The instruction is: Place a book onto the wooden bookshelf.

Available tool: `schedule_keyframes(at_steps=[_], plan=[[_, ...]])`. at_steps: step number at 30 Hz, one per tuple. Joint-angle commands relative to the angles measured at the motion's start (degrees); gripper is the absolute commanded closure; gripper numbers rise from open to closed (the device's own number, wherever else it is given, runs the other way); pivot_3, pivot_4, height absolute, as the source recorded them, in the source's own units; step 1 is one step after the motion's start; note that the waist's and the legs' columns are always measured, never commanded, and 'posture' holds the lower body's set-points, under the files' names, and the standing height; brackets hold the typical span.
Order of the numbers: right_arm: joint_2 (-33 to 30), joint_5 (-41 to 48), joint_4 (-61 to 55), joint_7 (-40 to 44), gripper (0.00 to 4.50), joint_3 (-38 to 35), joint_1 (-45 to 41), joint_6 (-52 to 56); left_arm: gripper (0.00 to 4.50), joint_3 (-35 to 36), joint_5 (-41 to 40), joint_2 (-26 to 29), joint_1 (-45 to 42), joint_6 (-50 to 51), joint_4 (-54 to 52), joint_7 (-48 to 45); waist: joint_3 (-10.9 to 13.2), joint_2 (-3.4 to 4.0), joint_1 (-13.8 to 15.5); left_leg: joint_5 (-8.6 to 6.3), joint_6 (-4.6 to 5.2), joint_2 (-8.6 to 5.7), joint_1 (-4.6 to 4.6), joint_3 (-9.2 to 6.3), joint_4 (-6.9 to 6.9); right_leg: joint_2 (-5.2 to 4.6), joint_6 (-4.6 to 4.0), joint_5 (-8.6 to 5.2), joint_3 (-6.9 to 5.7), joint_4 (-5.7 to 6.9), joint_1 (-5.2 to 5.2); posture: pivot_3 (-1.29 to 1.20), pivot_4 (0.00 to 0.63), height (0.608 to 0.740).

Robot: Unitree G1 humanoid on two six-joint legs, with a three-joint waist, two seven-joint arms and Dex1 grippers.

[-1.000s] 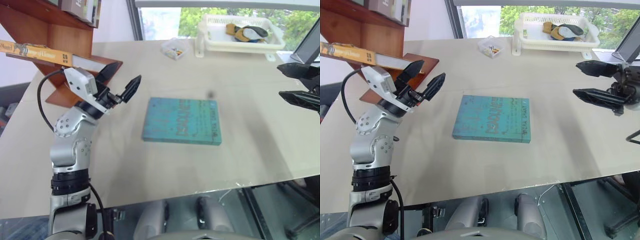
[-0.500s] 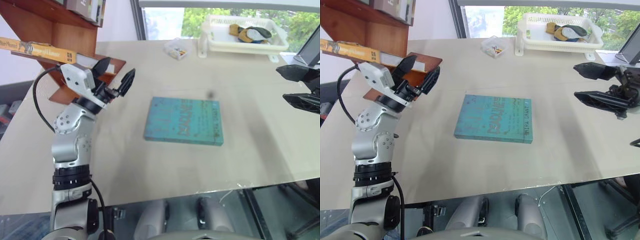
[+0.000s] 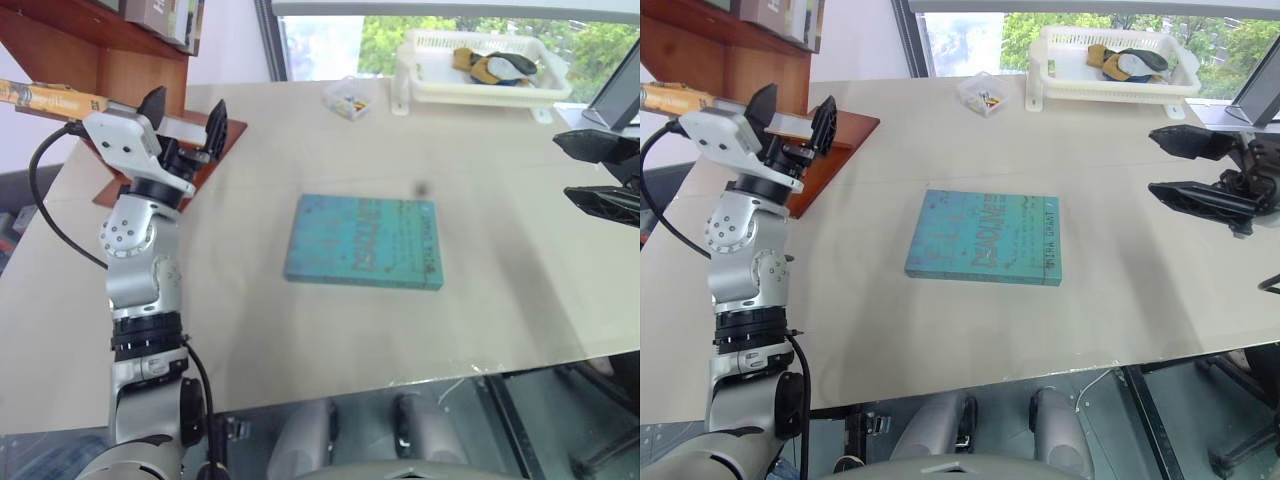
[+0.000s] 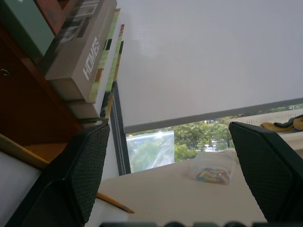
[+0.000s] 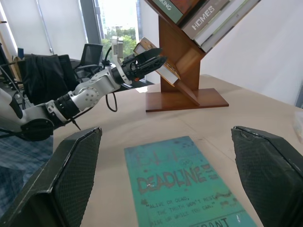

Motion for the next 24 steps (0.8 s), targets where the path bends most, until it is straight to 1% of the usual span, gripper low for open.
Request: schedule_keyframes(at_steps=[1,6,8,10,12,15,17,20,24], plan=[[-0.88,-0.18,-0.70,0.10,0.00,-1.47,0.28,-0.85,0.07,-0.78,-2.88,-0.04,2.80,2.53,-4.92,-2.71,0.00,0.00,0.10,0.00,0.00,-0.01,0.00,0.00,0.00,-0.02,0.00,0.00,0.00,-0.01,0.00,0.00,0.150,0.740],[-1.12,-2.91,-0.48,-0.47,0.00,-1.44,4.34,-2.01,0.07,-1.61,-5.94,-0.18,5.63,8.03,-9.43,-3.87,0.00,-0.03,0.73,0.00,-0.01,-0.05,-0.12,-0.10,0.00,-0.06,0.00,0.00,-0.10,-0.08,0.00,0.00,0.150,0.740],[-1.05,-4.05,-0.67,-0.62,0.00,-1.65,6.91,-2.62,0.07,-2.33,-8.45,0.44,8.76,13.18,-12.91,-5.00,-0.01,-0.03,0.65,0.00,-0.01,-0.07,-0.13,-0.11,0.00,-0.10,0.00,-0.01,-0.09,-0.09,0.01,0.00,0.150,0.740],[-0.69,-6.00,-0.42,-1.45,0.00,-2.09,10.74,-3.72,0.07,-4.09,-9.50,2.42,15.27,18.91,-17.09,-7.23,-0.04,-0.03,0.43,0.00,-0.01,-0.08,-0.12,-0.07,0.00,-0.11,0.00,-0.01,-0.04,-0.09,0.00,0.00,0.150,0.740],[-0.25,-7.77,0.27,-3.28,0.00,-2.30,14.09,-4.10,0.07,-4.96,-9.57,4.24,20.55,22.14,-19.87,-8.45,-0.06,0.01,0.22,0.01,-0.05,-0.06,-0.03,-0.03,-0.05,-0.08,-0.02,-0.02,0.04,-0.10,0.01,0.00,0.150,0.740],[0.04,-10.79,2.26,-7.82,0.00,-0.79,17.64,-2.31,0.07,-4.91,-8.93,6.53,25.83,25.37,-20.38,-9.37,-0.06,0.02,0.25,-0.04,0.04,0.01,0.00,0.01,-0.11,-0.03,-0.02,-0.02,0.06,-0.08,-0.03,0.00,0.150,0.740],[0.37,-12.73,2.81,-9.02,0.00,0.24,19.29,-3.06,0.07,-4.85,-8.85,7.73,27.97,27.23,-19.96,-10.08,-0.06,0.03,0.38,-0.03,0.03,0.02,0.03,-0.02,-0.12,-0.02,-0.03,-0.02,0.02,-0.05,-0.02,0.00,0.150,0.740],[0.74,-18.59,4.41,-11.11,0.00,2.81,22.53,-7.45,0.07,-6.16,-6.10,9.94,30.96,27.34,-18.26,-11.43,-0.11,0.07,0.45,0.02,-0.05,0.03,0.24,-0.03,-0.12,-0.01,-0.20,-0.11,-0.01,-0.08,0.23,0.00,0.150,0.740],[-0.10,-24.90,7.17,-11.95,0.00,5.24,25.19,-13.52,0.07,-6.13,-5.51,10.78,32.98,27.71,-17.79,-13.12,-0.11,0.07,0.45,0.02,-0.04,-0.01,0.32,0.07,-0.12,-0.02,-0.26,-0.16,0.06,-0.11,0.31,0.00,0.150,0.740]])
